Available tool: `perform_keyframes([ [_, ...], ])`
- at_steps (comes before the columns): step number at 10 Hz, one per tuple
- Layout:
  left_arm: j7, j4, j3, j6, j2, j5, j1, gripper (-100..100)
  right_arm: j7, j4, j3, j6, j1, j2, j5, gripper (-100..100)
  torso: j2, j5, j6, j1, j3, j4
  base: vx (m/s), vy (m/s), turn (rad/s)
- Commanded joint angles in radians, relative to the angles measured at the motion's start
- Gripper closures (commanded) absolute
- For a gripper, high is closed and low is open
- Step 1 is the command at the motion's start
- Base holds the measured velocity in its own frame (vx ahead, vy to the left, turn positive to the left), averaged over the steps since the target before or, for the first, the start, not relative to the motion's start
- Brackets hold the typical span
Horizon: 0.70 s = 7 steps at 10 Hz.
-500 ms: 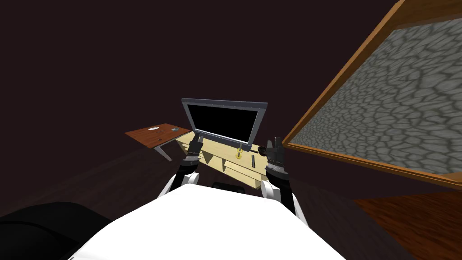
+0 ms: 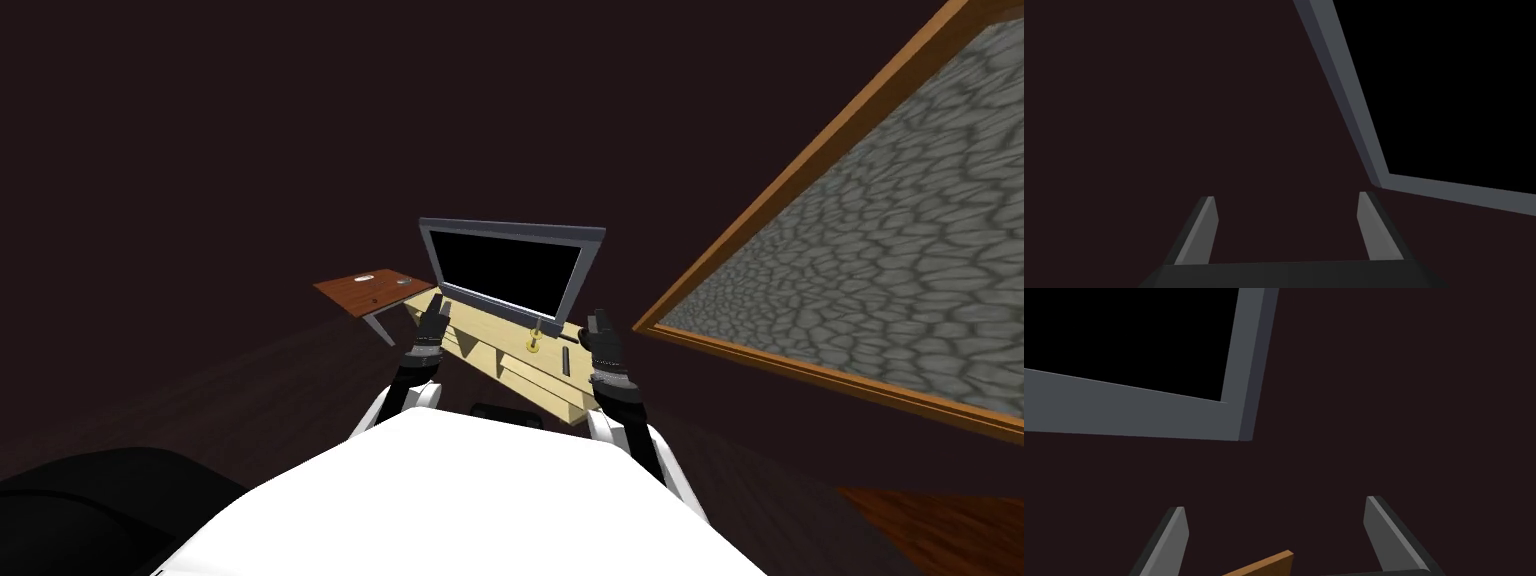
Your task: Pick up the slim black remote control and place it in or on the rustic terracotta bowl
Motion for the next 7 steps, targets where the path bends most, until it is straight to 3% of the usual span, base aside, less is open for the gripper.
perform_keyframes([
  [1,0.0,0.0,0.0,0.0,0.0,0.0,0.0,0,0.008,0.016,-0.003,-0.001,0.006,-0.041,0.043,-100,0.0,0.0,0.0,0.0,0.0,0.0,-0.031,-0.064,0.233],
  [5,0.0,0.0,0.0,0.0,0.0,0.0,0.0,0,0.036,0.075,-0.004,-0.017,0.035,-0.13,0.166,-100,0.0,-0.001,0.0,-0.002,0.0,0.0,-0.036,-0.082,0.35],
  [7,0.0,0.0,0.0,0.0,0.0,0.0,0.0,0,0.044,0.094,-0.003,-0.022,0.043,-0.152,0.22,-100,-0.001,0.0,0.001,-0.001,-0.001,0.0,-0.029,-0.054,0.181],
])
